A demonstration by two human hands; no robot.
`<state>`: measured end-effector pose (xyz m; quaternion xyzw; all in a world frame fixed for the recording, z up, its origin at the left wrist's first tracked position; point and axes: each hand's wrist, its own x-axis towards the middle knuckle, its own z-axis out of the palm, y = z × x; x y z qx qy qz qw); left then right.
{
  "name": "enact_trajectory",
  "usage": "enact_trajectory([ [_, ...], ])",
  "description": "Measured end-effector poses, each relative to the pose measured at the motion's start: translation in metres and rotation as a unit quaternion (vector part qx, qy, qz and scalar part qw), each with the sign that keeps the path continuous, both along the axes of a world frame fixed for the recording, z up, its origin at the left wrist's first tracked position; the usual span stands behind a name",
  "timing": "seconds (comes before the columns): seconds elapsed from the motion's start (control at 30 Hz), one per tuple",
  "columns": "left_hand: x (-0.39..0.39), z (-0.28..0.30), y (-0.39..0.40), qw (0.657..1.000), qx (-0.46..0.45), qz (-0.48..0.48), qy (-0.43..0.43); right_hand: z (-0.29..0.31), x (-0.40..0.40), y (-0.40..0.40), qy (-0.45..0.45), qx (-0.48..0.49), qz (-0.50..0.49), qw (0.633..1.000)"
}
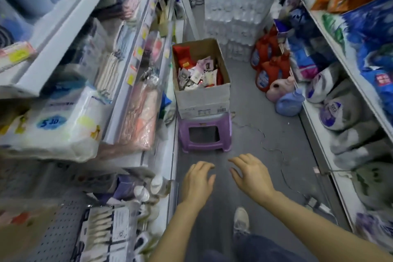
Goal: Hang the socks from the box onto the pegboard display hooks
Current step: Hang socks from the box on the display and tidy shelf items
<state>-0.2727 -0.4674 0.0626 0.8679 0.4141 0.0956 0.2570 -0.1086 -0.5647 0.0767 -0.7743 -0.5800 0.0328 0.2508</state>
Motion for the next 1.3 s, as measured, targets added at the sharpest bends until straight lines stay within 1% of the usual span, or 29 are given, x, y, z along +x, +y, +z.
enact_trajectory([
  [0.1, 0.037, 0.007, 0.044, 1.000, 0.004, 0.019, -0.008, 0.008, 0.042, 0.043, -0.014, -0.014, -0.006, 1.000],
  [0.23, 0.076, 0.017, 0.112, 0.998, 0.011, 0.049, -0.029, 0.013, 0.089, 0.104, -0.014, -0.005, -0.017, 1.000],
  [0.5, 0.147, 0.030, 0.301, 0.995, 0.066, 0.062, -0.041, 0.011, 0.149, 0.239, -0.002, -0.004, -0.023, 1.000],
  [0.6, 0.177, 0.027, 0.373, 0.996, 0.062, 0.063, -0.001, 0.006, 0.165, 0.285, 0.007, -0.013, -0.028, 1.000],
  [0.7, 0.204, 0.008, 0.420, 0.996, 0.039, 0.045, 0.062, -0.003, 0.178, 0.325, 0.012, -0.024, -0.033, 0.999],
  [0.77, 0.221, -0.016, 0.439, 0.993, -0.006, 0.037, 0.113, -0.012, 0.185, 0.349, 0.018, -0.030, -0.041, 0.999],
  [0.8, 0.228, -0.033, 0.443, 0.988, -0.041, 0.036, 0.145, -0.016, 0.187, 0.357, 0.022, -0.033, -0.046, 0.998],
  [0.83, 0.234, -0.049, 0.442, 0.979, -0.094, 0.040, 0.176, -0.019, 0.188, 0.361, 0.025, -0.037, -0.052, 0.998],
  [0.87, 0.239, -0.070, 0.442, 0.965, -0.164, 0.053, 0.198, -0.024, 0.190, 0.365, 0.028, -0.044, -0.060, 0.997],
  [0.9, 0.244, -0.097, 0.439, 0.943, -0.243, 0.098, 0.203, -0.028, 0.191, 0.368, 0.030, -0.052, -0.067, 0.996],
  [0.93, 0.249, -0.121, 0.437, 0.916, -0.325, 0.161, 0.173, -0.033, 0.192, 0.370, 0.031, -0.063, -0.073, 0.995],
  [0.97, 0.255, -0.141, 0.435, 0.881, -0.390, 0.239, 0.119, -0.038, 0.193, 0.372, 0.034, -0.077, -0.075, 0.994],
  [1.0, 0.261, -0.152, 0.432, 0.834, -0.451, 0.311, 0.068, -0.043, 0.195, 0.373, 0.036, -0.091, -0.076, 0.992],
  [1.03, 0.266, -0.153, 0.429, 0.769, -0.520, 0.371, 0.010, -0.047, 0.196, 0.375, 0.038, -0.102, -0.073, 0.991],
  [1.07, 0.270, -0.150, 0.429, 0.721, -0.565, 0.399, -0.028, -0.051, 0.197, 0.377, 0.039, -0.111, -0.068, 0.991],
  [1.13, 0.273, -0.162, 0.432, 0.664, -0.600, 0.440, -0.068, -0.054, 0.199, 0.380, 0.044, -0.124, -0.057, 0.990],
  [1.17, 0.273, -0.173, 0.435, 0.651, -0.595, 0.465, -0.077, -0.056, 0.199, 0.382, 0.045, -0.129, -0.056, 0.989],
  [1.2, 0.273, -0.184, 0.436, 0.630, -0.592, 0.493, -0.096, -0.057, 0.199, 0.383, 0.051, -0.137, -0.058, 0.988],
  [1.23, 0.271, -0.227, 0.437, 0.586, -0.594, 0.539, -0.119, -0.058, 0.198, 0.386, 0.060, -0.150, -0.060, 0.985],
  [1.27, 0.271, -0.238, 0.439, 0.559, -0.584, 0.569, -0.152, -0.059, 0.197, 0.390, 0.073, -0.165, -0.066, 0.981],
  [1.3, 0.273, -0.215, 0.440, 0.558, -0.571, 0.578, -0.168, -0.061, 0.196, 0.395, 0.096, -0.184, -0.079, 0.975],
])
